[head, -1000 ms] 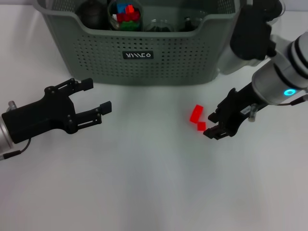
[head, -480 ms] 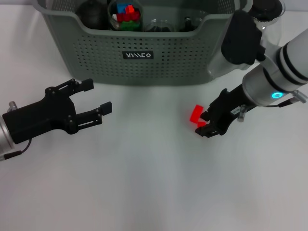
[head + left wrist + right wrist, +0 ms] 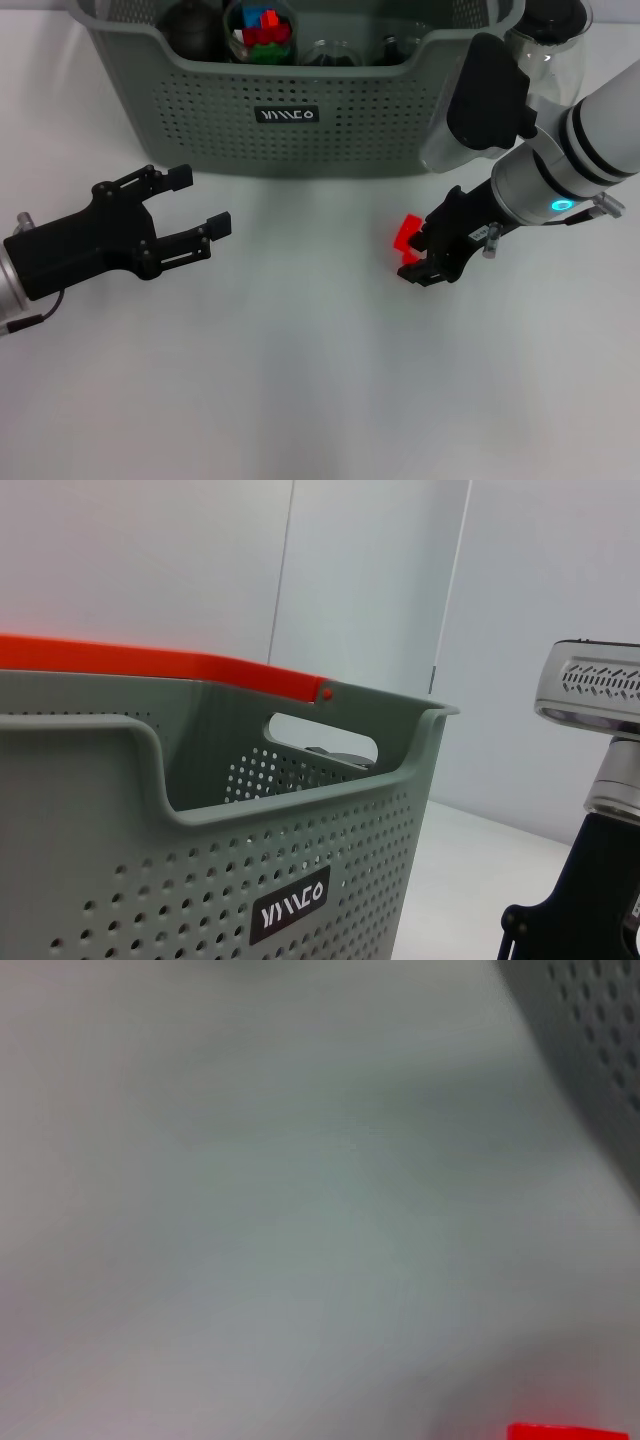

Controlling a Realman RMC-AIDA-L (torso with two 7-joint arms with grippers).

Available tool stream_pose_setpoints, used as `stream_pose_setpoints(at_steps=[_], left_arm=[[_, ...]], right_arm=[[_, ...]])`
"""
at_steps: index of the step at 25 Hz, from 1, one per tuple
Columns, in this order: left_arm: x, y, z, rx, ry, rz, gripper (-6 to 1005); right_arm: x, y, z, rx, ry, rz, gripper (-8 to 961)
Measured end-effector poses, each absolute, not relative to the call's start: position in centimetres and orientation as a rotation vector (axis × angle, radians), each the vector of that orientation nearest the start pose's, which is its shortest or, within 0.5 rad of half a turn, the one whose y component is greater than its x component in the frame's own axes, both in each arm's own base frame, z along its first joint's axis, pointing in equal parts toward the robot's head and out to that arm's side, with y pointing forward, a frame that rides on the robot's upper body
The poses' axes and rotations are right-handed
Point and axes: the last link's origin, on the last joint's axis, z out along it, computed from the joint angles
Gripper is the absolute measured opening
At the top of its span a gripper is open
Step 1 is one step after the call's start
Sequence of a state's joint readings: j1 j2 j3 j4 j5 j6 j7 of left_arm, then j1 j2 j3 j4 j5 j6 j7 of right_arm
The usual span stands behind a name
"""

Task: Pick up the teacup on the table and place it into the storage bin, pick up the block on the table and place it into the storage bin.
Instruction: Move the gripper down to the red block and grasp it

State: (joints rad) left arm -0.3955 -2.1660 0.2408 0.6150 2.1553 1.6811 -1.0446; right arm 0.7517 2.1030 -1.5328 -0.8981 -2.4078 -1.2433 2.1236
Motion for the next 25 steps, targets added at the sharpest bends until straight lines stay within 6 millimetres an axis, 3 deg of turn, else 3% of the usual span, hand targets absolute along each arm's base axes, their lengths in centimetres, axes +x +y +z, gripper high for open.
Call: stream_pose_setpoints(at_steps=[16,25], left_arm=[[-31.33,26.85,-0.29,-2.457,-0.586,-0.827,825],[-31.34,26.78,-0.35,-2.457,-0.589,-0.828,825]], right_arm=[[17.67,36.11,-8.64,-2.949,0.46,-0.434,430],[18.4,36.06,-9.12,-2.936,0.506,-0.449,426]])
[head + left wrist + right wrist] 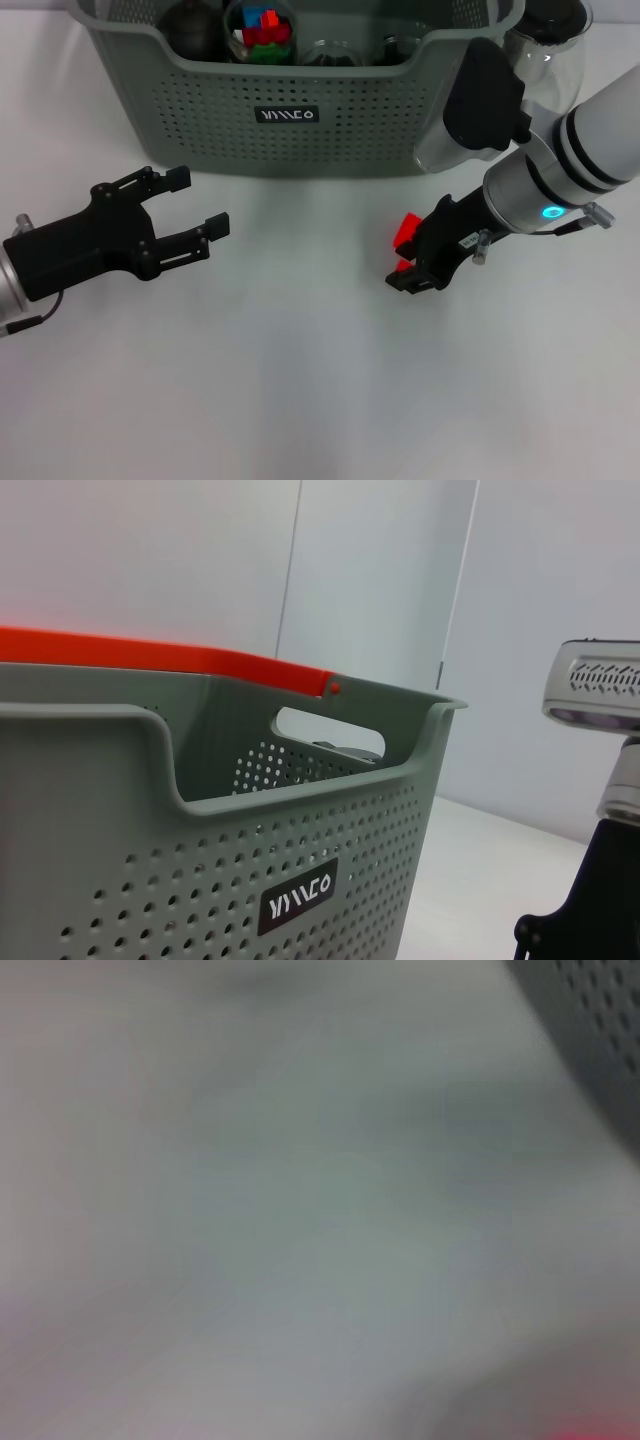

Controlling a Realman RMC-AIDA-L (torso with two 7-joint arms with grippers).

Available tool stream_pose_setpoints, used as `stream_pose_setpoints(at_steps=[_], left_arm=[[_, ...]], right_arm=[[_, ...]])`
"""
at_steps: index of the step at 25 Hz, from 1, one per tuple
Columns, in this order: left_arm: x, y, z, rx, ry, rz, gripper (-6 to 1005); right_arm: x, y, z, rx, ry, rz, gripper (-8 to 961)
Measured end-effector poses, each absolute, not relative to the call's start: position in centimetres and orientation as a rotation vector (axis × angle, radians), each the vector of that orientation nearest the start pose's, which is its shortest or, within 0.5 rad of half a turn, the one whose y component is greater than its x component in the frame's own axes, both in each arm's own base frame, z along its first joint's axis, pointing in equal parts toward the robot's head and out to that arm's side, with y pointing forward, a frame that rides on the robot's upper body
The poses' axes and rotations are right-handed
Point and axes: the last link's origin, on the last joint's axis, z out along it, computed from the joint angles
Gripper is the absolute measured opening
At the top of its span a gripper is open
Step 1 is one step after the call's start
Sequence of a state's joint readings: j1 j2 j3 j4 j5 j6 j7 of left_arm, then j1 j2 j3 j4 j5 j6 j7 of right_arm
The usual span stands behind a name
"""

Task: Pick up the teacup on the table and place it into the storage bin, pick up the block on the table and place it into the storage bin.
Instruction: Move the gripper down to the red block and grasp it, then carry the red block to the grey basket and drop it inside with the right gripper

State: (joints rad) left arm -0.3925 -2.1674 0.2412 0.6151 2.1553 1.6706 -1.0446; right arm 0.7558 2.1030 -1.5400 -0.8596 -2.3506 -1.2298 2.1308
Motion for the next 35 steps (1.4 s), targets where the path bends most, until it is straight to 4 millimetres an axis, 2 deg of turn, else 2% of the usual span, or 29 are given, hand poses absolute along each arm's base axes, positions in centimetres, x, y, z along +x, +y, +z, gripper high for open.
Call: stream_pose_setpoints(at_steps=[11,17,22,26,30,33,35], left_arm=[[-31.3,26.7,-0.4,-2.461,-0.586,-0.835,825],[-31.2,26.7,-0.4,-2.462,-0.586,-0.837,825],[-31.3,26.7,-0.3,-2.461,-0.586,-0.837,825],[-31.3,26.7,-0.3,-2.46,-0.587,-0.838,825],[-31.3,26.7,-0.3,-2.457,-0.589,-0.835,825],[-31.3,26.8,-0.3,-2.457,-0.586,-0.834,825],[-31.2,26.8,-0.3,-2.458,-0.584,-0.834,825]], right_arm=[[18.8,36.1,-9.3,-2.913,0.569,-0.444,424],[19.0,36.0,-9.3,-2.914,0.598,-0.463,261],[18.5,36.3,-8.1,-2.902,0.648,-0.396,177],[16.5,36.1,-4.7,-2.94,0.649,-0.202,178],[12.8,35.1,1.2,-2.985,0.54,0.25,178],[10.0,34.9,4.9,-2.9,0.406,0.553,178],[8.1,35.7,6.1,-2.811,0.355,0.662,179]])
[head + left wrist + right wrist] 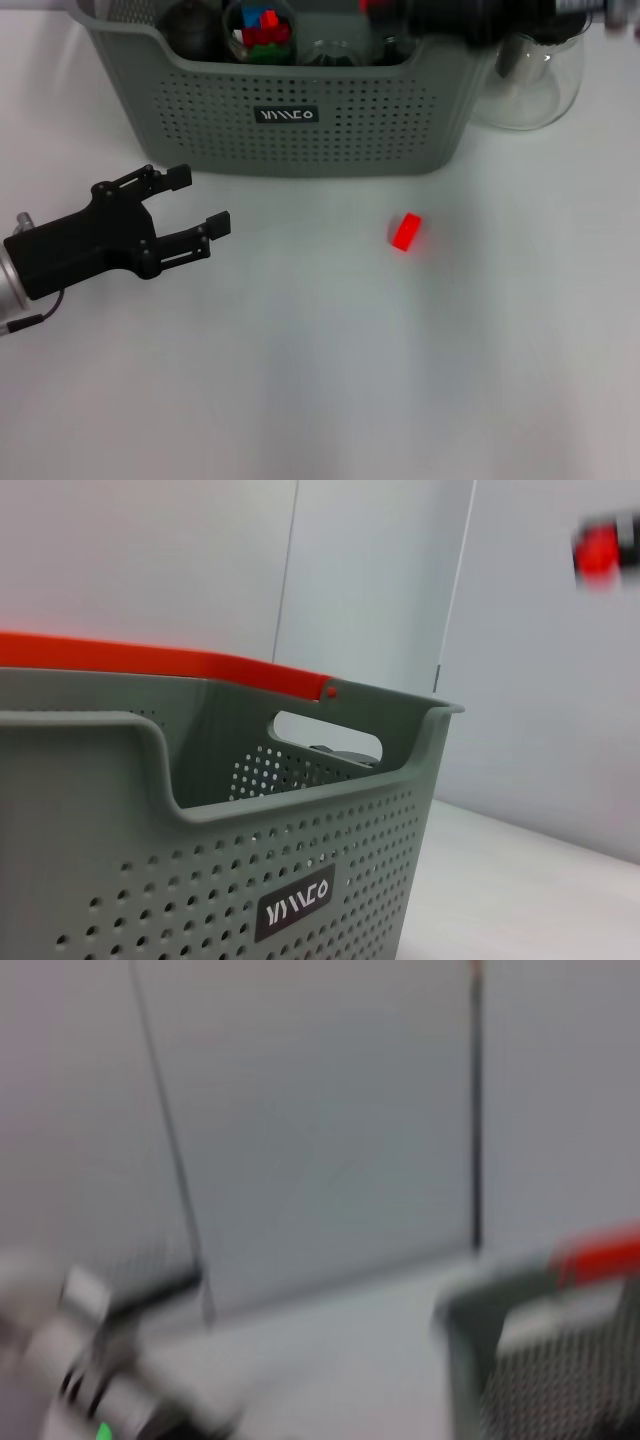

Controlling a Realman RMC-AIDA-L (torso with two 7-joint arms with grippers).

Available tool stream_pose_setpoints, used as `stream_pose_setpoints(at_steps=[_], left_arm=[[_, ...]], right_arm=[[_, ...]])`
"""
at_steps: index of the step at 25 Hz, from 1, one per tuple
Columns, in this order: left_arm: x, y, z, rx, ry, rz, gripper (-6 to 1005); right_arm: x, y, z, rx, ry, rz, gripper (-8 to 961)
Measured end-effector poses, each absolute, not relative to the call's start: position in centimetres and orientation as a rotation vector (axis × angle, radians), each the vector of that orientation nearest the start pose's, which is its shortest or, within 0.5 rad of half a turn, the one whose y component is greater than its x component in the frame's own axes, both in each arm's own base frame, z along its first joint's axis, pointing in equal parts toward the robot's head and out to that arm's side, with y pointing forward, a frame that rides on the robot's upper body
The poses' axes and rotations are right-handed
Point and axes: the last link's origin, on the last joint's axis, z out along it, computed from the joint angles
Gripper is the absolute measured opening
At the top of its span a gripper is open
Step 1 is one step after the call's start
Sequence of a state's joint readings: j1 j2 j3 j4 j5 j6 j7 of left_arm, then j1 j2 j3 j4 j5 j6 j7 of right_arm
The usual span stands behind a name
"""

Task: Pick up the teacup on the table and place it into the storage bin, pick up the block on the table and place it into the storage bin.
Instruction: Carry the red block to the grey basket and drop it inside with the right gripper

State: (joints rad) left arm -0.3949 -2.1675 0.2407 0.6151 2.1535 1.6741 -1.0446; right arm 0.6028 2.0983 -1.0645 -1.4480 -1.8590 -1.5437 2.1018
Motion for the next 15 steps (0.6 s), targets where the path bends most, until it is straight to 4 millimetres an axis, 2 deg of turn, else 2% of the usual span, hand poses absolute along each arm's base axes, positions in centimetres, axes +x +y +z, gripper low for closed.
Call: stream_pose_setpoints(at_steps=[2,4,10,12,15], left_arm=[[-31.2,26.9,-0.4,-2.459,-0.583,-0.836,825],[-31.1,26.9,-0.5,-2.461,-0.586,-0.841,825],[-31.1,26.9,-0.6,-2.464,-0.588,-0.842,825],[-31.1,26.9,-0.6,-2.465,-0.588,-0.843,825],[-31.0,26.8,-0.6,-2.466,-0.588,-0.849,825]], right_arm=[[6.7,36.7,5.9,-2.759,0.353,0.681,179],[5.1,38.7,4.6,-2.691,0.398,0.638,179],[2.6,45.8,-1.5,-2.489,0.577,0.327,179],[2.1,47.5,-3.9,-2.469,0.62,0.237,179],[1.7,48.9,-6.3,-2.453,0.638,0.129,179]])
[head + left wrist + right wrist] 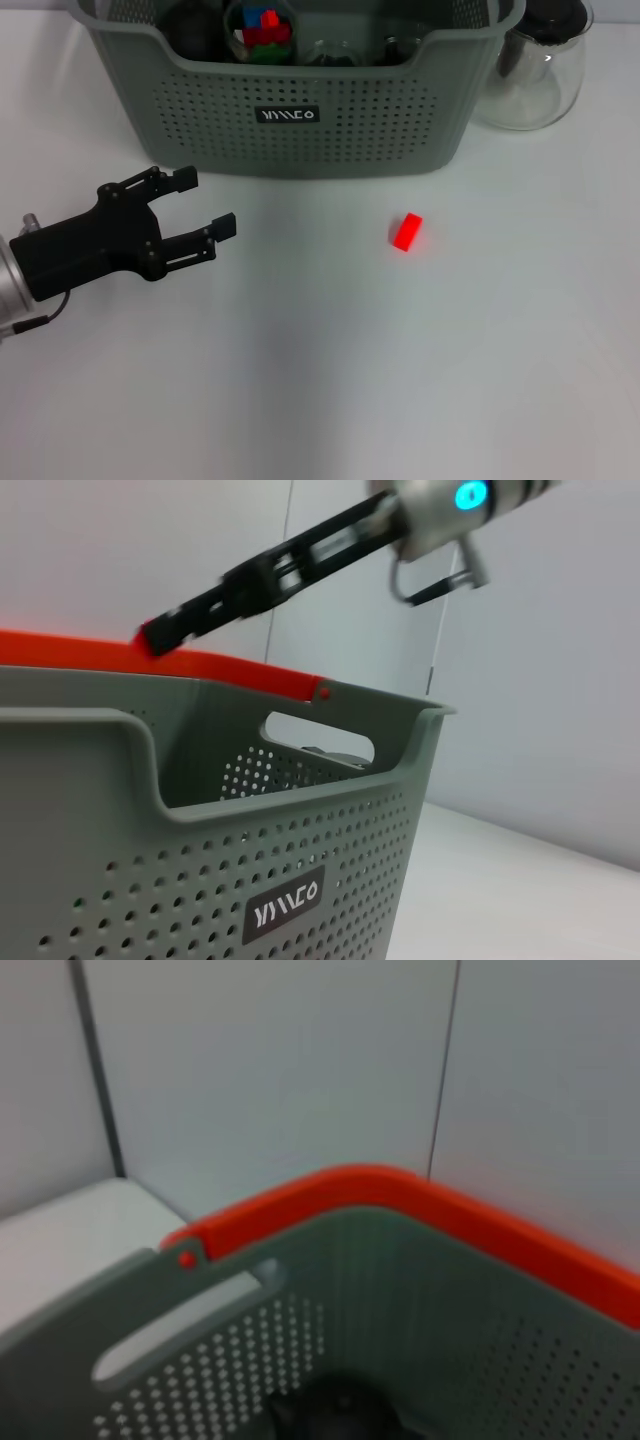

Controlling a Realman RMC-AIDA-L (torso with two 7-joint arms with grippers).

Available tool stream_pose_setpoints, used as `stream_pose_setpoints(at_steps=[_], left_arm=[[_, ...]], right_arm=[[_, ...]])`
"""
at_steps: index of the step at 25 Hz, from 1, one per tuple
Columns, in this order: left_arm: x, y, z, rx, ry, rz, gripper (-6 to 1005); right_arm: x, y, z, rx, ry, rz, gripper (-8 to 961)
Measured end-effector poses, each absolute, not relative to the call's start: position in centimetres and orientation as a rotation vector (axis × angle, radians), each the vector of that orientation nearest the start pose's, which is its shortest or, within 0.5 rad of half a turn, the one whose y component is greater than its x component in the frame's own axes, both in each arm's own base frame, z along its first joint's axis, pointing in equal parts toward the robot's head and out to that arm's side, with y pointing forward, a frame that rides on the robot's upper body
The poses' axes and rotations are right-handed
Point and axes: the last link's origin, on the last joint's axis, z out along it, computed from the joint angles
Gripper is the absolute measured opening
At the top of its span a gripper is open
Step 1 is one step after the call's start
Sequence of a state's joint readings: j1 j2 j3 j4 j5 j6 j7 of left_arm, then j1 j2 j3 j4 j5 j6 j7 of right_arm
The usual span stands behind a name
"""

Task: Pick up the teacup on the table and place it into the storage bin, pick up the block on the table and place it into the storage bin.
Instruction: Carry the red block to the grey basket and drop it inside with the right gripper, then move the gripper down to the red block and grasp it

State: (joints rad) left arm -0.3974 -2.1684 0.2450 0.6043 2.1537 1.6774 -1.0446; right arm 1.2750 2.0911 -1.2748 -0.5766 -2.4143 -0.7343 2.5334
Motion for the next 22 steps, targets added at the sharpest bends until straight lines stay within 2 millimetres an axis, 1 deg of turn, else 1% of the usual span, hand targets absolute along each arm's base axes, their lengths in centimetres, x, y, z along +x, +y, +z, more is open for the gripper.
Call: stream_pose_setpoints(at_steps=[4,7,9,15,18,21,22], left_arm=[[-31.0,26.8,-0.6,-2.469,-0.589,-0.853,825],[-31.0,26.7,-0.7,-2.47,-0.588,-0.853,825],[-31.0,26.7,-0.7,-2.47,-0.588,-0.853,825],[-31.0,26.7,-0.6,-2.467,-0.589,-0.853,825],[-31.1,26.6,-0.5,-2.465,-0.59,-0.854,825],[-31.1,26.5,-0.5,-2.465,-0.59,-0.859,825],[-31.1,26.5,-0.5,-2.465,-0.589,-0.863,825]], right_arm=[[1.4,49.0,-7.8,-2.445,0.632,0.076,179],[1.4,49.0,-7.8,-2.438,0.661,0.088,180],[1.8,49.1,-7.7,-2.431,0.692,0.094,180],[1.9,49.1,-7.5,-2.426,0.68,0.113,180],[1.3,49.0,-6.5,-2.43,0.674,0.17,267],[0.6,48.3,-4.7,-2.458,0.68,0.258,355],[0.6,47.7,-3.6,-2.478,0.685,0.296,397]])
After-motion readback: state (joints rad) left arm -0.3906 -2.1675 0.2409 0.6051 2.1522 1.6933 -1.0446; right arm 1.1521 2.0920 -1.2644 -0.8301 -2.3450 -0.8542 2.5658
